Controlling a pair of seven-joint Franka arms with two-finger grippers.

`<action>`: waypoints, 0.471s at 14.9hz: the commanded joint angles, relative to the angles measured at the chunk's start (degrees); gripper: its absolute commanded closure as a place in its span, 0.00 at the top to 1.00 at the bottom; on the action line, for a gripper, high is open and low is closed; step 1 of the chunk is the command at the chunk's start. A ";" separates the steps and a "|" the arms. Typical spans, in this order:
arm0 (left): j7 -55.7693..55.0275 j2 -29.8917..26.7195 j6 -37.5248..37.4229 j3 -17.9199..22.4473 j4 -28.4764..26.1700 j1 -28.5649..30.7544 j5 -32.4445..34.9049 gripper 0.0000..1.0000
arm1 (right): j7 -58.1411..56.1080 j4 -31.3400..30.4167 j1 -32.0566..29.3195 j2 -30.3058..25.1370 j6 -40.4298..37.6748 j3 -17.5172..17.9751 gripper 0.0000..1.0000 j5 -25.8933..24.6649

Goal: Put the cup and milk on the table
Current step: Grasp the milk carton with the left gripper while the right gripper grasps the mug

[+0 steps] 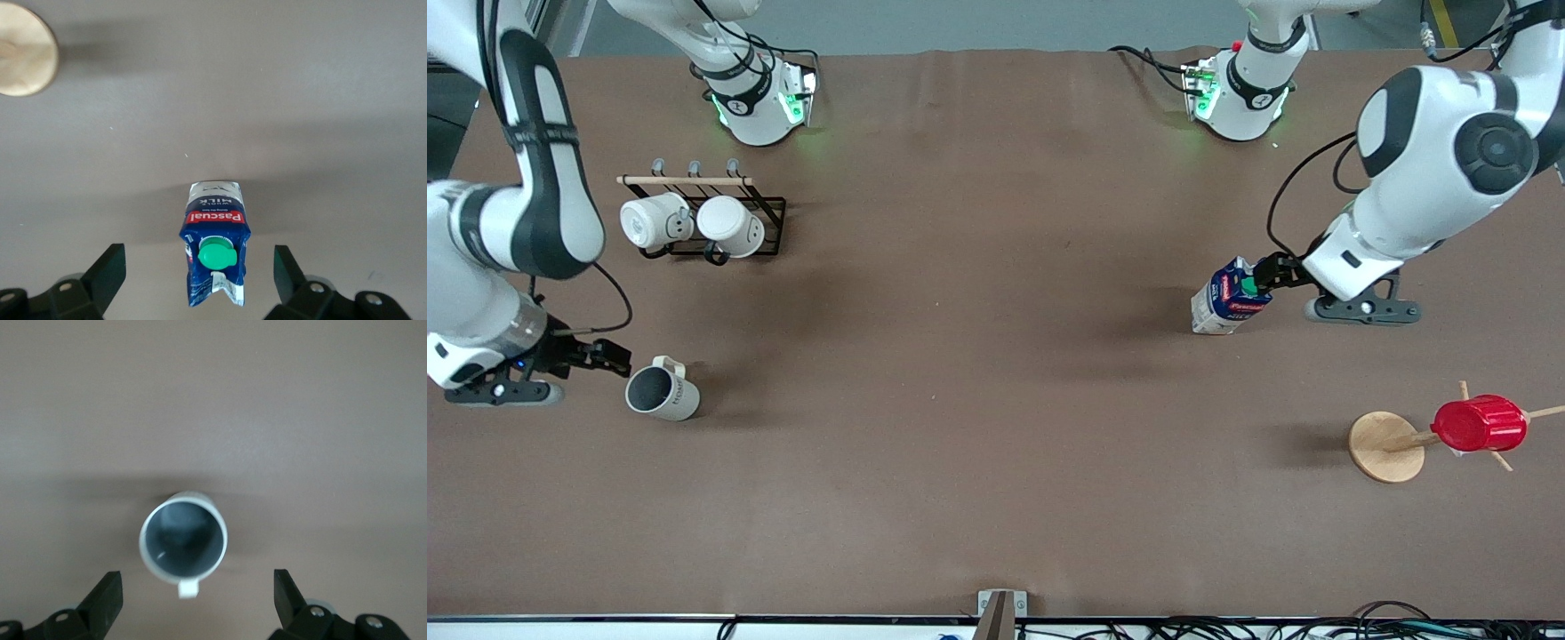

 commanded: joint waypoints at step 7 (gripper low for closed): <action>-0.11 -0.78 10.76 -0.69 -12.87 -0.03 0.32 0.97 | -5.26 -1.08 -1.71 8.02 10.31 0.43 0.98 0.14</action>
